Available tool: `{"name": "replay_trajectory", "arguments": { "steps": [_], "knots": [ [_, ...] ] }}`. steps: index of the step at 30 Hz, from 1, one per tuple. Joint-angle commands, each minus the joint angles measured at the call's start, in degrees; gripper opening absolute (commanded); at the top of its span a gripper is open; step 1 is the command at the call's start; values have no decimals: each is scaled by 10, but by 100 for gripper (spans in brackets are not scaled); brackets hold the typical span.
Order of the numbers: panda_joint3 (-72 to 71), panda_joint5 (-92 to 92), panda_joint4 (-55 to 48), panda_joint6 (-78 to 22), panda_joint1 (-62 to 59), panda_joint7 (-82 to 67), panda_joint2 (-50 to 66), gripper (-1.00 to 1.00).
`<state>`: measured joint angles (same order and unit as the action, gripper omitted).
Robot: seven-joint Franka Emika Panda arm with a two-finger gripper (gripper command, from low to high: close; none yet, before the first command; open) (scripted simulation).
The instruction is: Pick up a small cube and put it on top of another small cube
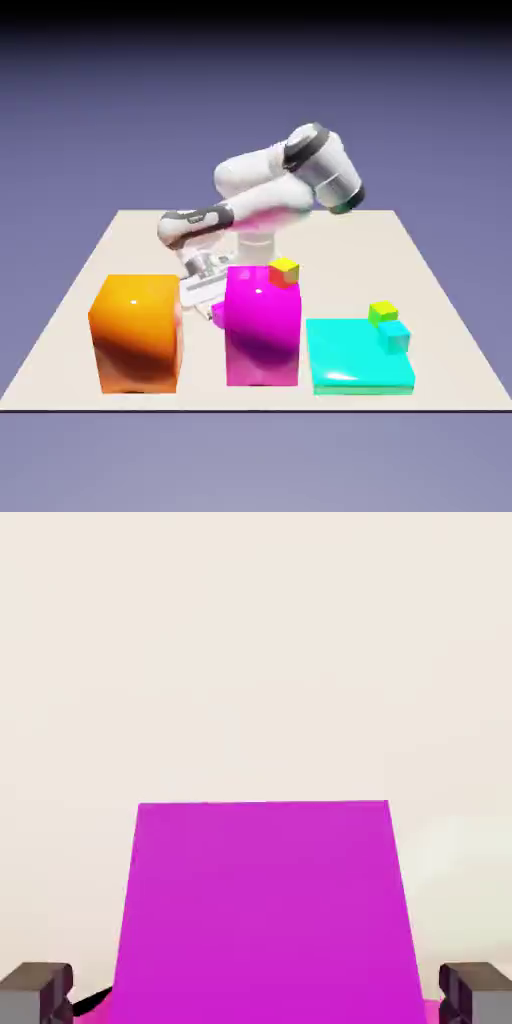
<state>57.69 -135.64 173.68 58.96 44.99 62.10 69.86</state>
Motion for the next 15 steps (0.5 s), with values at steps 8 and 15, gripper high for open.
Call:
{"name": "replay_trajectory", "arguments": {
  "steps": [8, 15],
  "knots": [
    [82, 149, 3, 90, -61, -61, -108, -100],
    [178, 324, 5, 196, -132, -131, -234, -100]
  ]
}}
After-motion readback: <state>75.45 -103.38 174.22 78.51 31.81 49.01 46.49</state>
